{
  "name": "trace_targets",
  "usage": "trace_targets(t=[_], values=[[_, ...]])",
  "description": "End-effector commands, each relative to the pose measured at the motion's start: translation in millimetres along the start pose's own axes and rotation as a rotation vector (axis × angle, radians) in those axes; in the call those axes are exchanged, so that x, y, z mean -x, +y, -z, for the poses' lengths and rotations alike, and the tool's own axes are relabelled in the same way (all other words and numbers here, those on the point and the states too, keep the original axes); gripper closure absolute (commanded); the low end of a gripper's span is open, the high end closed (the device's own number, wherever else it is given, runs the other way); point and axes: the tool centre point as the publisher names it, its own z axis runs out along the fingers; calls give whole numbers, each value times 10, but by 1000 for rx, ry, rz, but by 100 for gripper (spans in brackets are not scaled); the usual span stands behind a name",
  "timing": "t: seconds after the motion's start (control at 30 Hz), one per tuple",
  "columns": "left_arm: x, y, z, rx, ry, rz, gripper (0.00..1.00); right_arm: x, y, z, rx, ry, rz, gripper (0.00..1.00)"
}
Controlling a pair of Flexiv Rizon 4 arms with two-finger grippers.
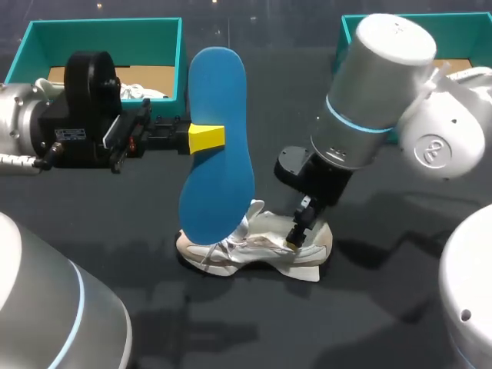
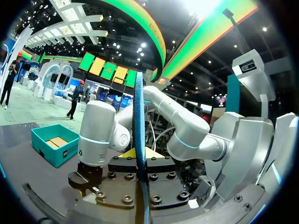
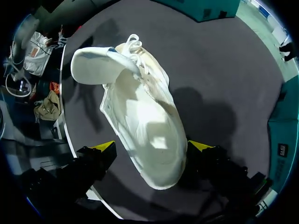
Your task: Take the shoe out of the shoebox, open the shoe tongue, remove and reinsert the insole, then place the shoe into the shoebox
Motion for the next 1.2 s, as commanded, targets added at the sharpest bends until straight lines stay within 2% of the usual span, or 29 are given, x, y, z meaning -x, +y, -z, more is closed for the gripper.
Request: trace_targets(t=[0.03, 0.47, 0.67, 0.8, 1.13, 1.2], values=[[-1, 15, -11, -2, -1, 0, 100, -48, 77, -24, -161, -27, 14, 0], [-1, 15, -11, -2, -1, 0, 100, 45, 103, 59, -138, -84, 64, 0], [-1, 15, -11, -2, -1, 0, 100, 119, 191, 123, -131, -119, 101, 0], [-1, 15, -11, -2, -1, 0, 100, 147, 328, 44, -142, -135, 161, 0], [-1, 15, -11, -2, -1, 0, 100, 147, 328, 44, -142, -135, 161, 0], [-1, 15, -11, -2, -1, 0, 100, 204, 397, -34, -173, -136, 186, 0]])
